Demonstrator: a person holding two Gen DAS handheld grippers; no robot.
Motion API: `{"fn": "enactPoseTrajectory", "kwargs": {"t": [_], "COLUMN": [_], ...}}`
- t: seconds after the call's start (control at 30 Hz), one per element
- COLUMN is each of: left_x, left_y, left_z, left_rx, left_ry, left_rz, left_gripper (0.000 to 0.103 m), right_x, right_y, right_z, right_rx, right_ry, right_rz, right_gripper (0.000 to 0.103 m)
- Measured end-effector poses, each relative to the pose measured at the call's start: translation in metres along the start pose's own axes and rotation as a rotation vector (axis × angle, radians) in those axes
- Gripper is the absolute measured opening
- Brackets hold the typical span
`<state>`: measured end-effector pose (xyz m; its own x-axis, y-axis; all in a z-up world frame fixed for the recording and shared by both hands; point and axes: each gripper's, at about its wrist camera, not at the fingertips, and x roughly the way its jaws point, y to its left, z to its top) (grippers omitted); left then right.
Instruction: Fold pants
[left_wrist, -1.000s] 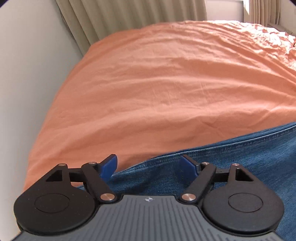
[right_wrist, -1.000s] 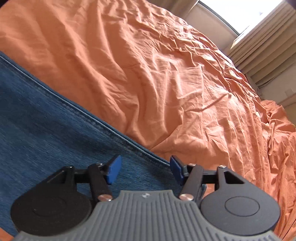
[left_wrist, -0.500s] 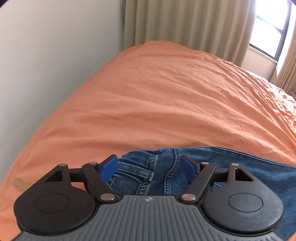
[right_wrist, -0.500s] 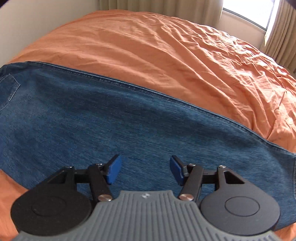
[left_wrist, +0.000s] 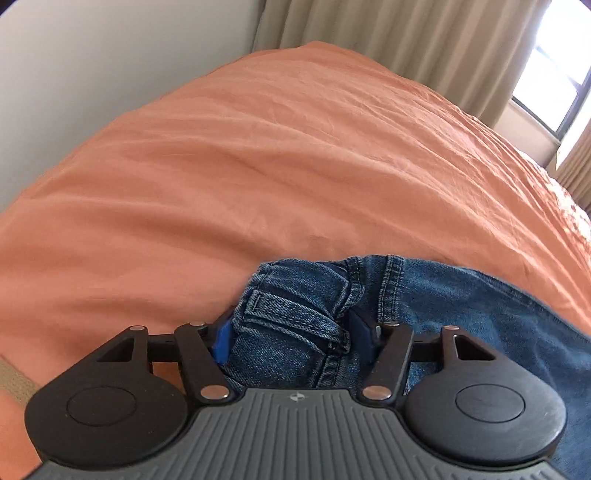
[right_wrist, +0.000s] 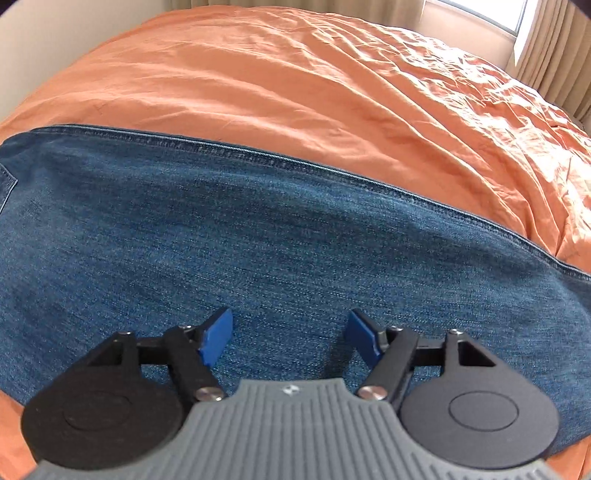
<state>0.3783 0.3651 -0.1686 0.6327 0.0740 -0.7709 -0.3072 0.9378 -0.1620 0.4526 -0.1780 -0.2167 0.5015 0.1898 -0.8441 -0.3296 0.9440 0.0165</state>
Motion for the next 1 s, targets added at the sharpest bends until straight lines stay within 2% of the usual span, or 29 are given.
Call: {"fn": "enactPoseTrajectory", "kwargs": {"t": [0.07,0.13,0.2,0.27,0.3,0.37,0.4,0.47,0.53,0.6,0.77,0.87,0.93,1.0], "left_x": [-0.012,-0.029,-0.047,-0.06,-0.061,-0.05,-0.04,-0.024,-0.024,-0.042,-0.097,-0.12,-0.129,-0.136], "left_y": [-0.021,-0.041,-0.054,-0.057,-0.056,-0.059,-0.062,-0.064,-0.055,-0.043,-0.023,-0.014,-0.01,-0.005], "left_z": [-0.007,-0.012,-0.011,-0.002,0.005,0.011,0.01,0.006,0.004,0.003,0.005,-0.001,-0.006,-0.014], "left_rx": [0.125,0.235,0.284,0.277,0.264,0.287,0.321,0.327,0.274,0.194,0.09,0.054,0.045,0.032], "left_ry": [-0.058,-0.122,-0.196,-0.257,-0.253,-0.219,-0.184,-0.109,-0.082,-0.117,-0.139,-0.05,0.019,0.05], "left_rz": [0.054,0.067,0.063,0.069,0.062,0.108,0.134,0.178,0.201,0.177,0.141,0.073,0.066,0.05], "left_gripper": [0.05,0.024,0.02,0.02,0.02,0.02,0.021,0.033,0.062,0.076,0.077,0.077,0.072,0.073], "right_x": [0.0,-0.001,-0.004,-0.007,-0.009,-0.012,-0.014,-0.02,-0.03,-0.042,-0.073,-0.085,-0.091,-0.096], "right_y": [0.0,0.001,0.002,0.001,-0.002,-0.009,-0.012,-0.021,-0.03,-0.035,-0.028,-0.01,0.009,0.033], "right_z": [-0.001,-0.001,-0.003,-0.007,-0.008,-0.013,-0.015,-0.022,-0.029,-0.037,-0.061,-0.074,-0.079,-0.083], "right_rx": [0.01,0.009,0.007,0.015,0.023,0.052,0.07,0.111,0.142,0.16,0.186,0.211,0.216,0.2], "right_ry": [-0.003,-0.008,-0.014,-0.02,-0.023,-0.022,-0.019,-0.012,-0.017,-0.03,-0.09,-0.113,-0.123,-0.133], "right_rz": [-0.005,-0.011,-0.017,-0.028,-0.037,-0.047,-0.046,-0.049,-0.05,-0.049,-0.023,0.03,0.078,0.123], "right_gripper": [0.066,0.066,0.066,0.065,0.065,0.065,0.065,0.065,0.065,0.065,0.066,0.065,0.064,0.06]}}
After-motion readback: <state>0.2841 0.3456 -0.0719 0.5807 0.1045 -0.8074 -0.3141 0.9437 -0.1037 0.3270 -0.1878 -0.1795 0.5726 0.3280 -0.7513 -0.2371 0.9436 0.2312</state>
